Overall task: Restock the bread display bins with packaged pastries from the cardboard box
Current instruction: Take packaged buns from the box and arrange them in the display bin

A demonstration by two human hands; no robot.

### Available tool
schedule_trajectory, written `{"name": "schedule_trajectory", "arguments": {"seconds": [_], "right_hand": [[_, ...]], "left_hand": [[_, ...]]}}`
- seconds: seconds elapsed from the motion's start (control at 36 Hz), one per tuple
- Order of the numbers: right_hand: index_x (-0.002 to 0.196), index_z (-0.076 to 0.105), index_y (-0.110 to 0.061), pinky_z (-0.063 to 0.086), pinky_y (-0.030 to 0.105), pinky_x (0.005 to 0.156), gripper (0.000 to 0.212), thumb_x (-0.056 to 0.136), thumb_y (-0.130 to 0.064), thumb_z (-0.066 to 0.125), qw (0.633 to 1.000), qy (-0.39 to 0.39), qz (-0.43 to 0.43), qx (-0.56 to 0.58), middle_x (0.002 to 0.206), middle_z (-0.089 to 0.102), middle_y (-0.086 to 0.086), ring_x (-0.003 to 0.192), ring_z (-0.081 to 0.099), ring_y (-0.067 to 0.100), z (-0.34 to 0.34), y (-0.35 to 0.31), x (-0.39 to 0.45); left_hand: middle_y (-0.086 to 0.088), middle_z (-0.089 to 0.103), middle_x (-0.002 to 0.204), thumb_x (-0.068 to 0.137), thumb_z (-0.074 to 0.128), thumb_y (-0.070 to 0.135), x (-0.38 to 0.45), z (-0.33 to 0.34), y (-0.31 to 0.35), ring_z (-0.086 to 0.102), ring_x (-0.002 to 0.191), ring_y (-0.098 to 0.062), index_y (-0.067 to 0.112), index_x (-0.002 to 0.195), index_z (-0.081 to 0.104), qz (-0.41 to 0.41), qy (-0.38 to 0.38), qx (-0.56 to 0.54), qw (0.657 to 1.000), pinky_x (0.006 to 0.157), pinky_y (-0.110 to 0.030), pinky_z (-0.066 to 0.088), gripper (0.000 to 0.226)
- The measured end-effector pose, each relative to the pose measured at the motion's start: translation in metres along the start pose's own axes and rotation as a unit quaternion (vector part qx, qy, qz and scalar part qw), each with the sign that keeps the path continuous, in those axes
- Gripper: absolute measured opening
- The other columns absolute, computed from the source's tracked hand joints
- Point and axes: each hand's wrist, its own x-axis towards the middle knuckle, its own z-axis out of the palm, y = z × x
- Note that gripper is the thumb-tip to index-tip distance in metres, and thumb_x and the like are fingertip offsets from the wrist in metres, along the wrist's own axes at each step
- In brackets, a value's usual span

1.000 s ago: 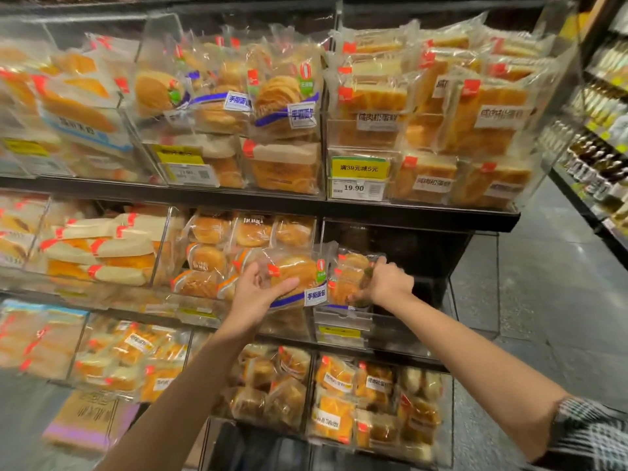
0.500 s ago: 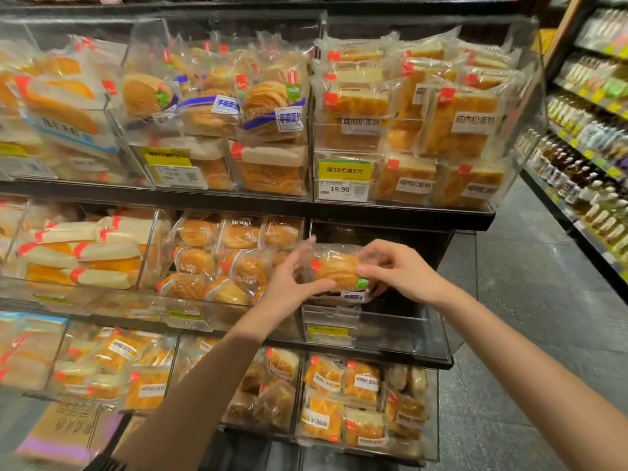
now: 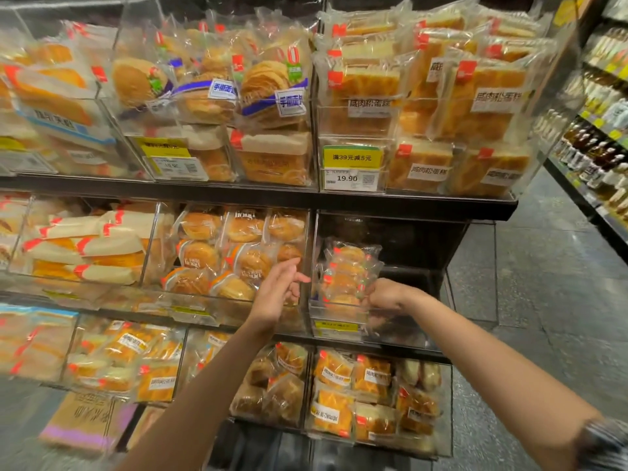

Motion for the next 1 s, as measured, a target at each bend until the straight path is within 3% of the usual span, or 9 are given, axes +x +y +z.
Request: {"name": "schedule_trajectory", "arguments": {"seconds": [0.08, 0.17, 0.31, 0.42, 0.53, 0.58, 0.69, 0.81, 1.0], "right_hand": [[0.11, 0.065, -0.007, 0.056, 0.043, 0.087, 0.026, 0.084, -0.004, 0.066, 1.0, -0.003, 0.031, -0.002, 0.109, 0.067, 0.014, 0.098, 0.067, 0.028, 0.003, -0.001, 0.012], [0.113, 0.062, -0.003, 0.059, 0.043, 0.077, 0.032, 0.082, -0.004, 0.07, 0.997, 0.012, 0.075, 0.004, 0.107, 0.066, 0.018, 0.088, 0.07, 0.03, 0.006, -0.002, 0.017], [0.111, 0.064, -0.018, 0.054, 0.036, 0.086, 0.038, 0.079, -0.033, 0.076, 0.98, 0.133, 0.053, -0.141, 0.112, 0.066, 0.002, 0.101, 0.062, 0.021, 0.003, -0.001, 0.007], [0.101, 0.063, -0.019, 0.052, 0.033, 0.075, 0.028, 0.081, -0.037, 0.073, 0.96, 0.234, 0.04, -0.149, 0.101, 0.067, 0.002, 0.095, 0.063, 0.023, 0.011, -0.014, -0.007], [0.108, 0.059, -0.012, 0.055, 0.04, 0.077, 0.029, 0.085, -0.03, 0.067, 0.908, 0.381, -0.058, -0.163, 0.105, 0.062, 0.009, 0.098, 0.06, 0.028, 0.033, -0.037, -0.028], [0.097, 0.062, -0.012, 0.055, 0.041, 0.075, 0.018, 0.085, -0.026, 0.064, 0.893, 0.407, -0.125, -0.147, 0.097, 0.063, 0.007, 0.091, 0.061, 0.025, 0.051, -0.051, -0.041], [0.086, 0.065, -0.012, 0.053, 0.042, 0.075, 0.01, 0.084, -0.021, 0.061, 0.886, 0.379, -0.221, -0.151, 0.085, 0.065, 0.007, 0.086, 0.061, 0.025, 0.102, -0.086, -0.071], [0.088, 0.061, -0.008, 0.046, 0.039, 0.075, 0.008, 0.087, -0.016, 0.06, 0.909, 0.302, -0.239, -0.158, 0.093, 0.063, 0.016, 0.092, 0.059, 0.033, 0.17, -0.121, -0.105], [0.091, 0.065, -0.014, 0.05, 0.034, 0.073, 0.009, 0.088, -0.019, 0.059, 0.931, 0.155, -0.261, -0.203, 0.089, 0.068, 0.005, 0.086, 0.062, 0.023, 0.31, -0.157, -0.147]], "left_hand": [[-0.009, 0.062, 0.099, 0.102, 0.037, 0.017, -0.004, -0.004, -0.001, 0.056, 0.084, -0.017, 0.013, 0.124, 0.051, 0.03, -0.025, 0.036, 0.999, 0.085, -0.036, 0.048, 0.027], [-0.01, 0.063, 0.099, 0.101, 0.039, 0.012, -0.011, -0.007, 0.0, 0.059, 0.085, -0.016, 0.014, 0.116, 0.056, 0.037, -0.034, 0.034, 0.998, 0.084, -0.031, 0.049, 0.023], [-0.009, 0.065, 0.092, 0.099, 0.044, 0.009, -0.027, -0.022, 0.002, 0.059, 0.078, -0.016, 0.009, 0.107, 0.062, 0.012, -0.068, 0.033, 0.997, 0.072, -0.022, 0.052, 0.019], [-0.003, 0.067, 0.085, 0.096, 0.051, 0.005, -0.046, -0.044, -0.001, 0.061, 0.071, -0.009, 0.012, 0.103, 0.063, 0.009, -0.109, 0.09, 0.99, 0.071, -0.022, 0.051, 0.016], [-0.005, 0.066, 0.085, 0.095, 0.051, 0.0, -0.07, -0.072, -0.002, 0.059, 0.062, 0.0, 0.011, 0.103, 0.061, -0.036, -0.136, 0.148, 0.979, 0.069, -0.017, 0.05, 0.017], [-0.01, 0.066, 0.091, 0.095, 0.053, 0.004, -0.086, -0.092, -0.004, 0.06, 0.068, -0.002, 0.011, 0.106, 0.061, -0.054, -0.148, 0.188, 0.969, 0.069, -0.015, 0.048, 0.016], [-0.004, 0.064, 0.087, 0.093, 0.059, 0.012, -0.127, -0.141, -0.007, 0.062, 0.069, -0.002, 0.014, 0.107, 0.059, -0.07, -0.188, 0.224, 0.954, 0.067, -0.013, 0.046, 0.014], [-0.001, 0.066, 0.091, 0.096, 0.054, 0.014, -0.179, -0.196, -0.019, 0.062, 0.08, -0.006, 0.014, 0.113, 0.06, -0.078, -0.178, 0.266, 0.944, 0.072, -0.011, 0.044, 0.018], [0.002, 0.067, 0.09, 0.096, 0.055, 0.014, -0.266, -0.295, -0.057, 0.063, 0.073, 0.005, 0.017, 0.112, 0.061, -0.115, -0.135, 0.27, 0.946, 0.072, -0.012, 0.046, 0.017]]}}
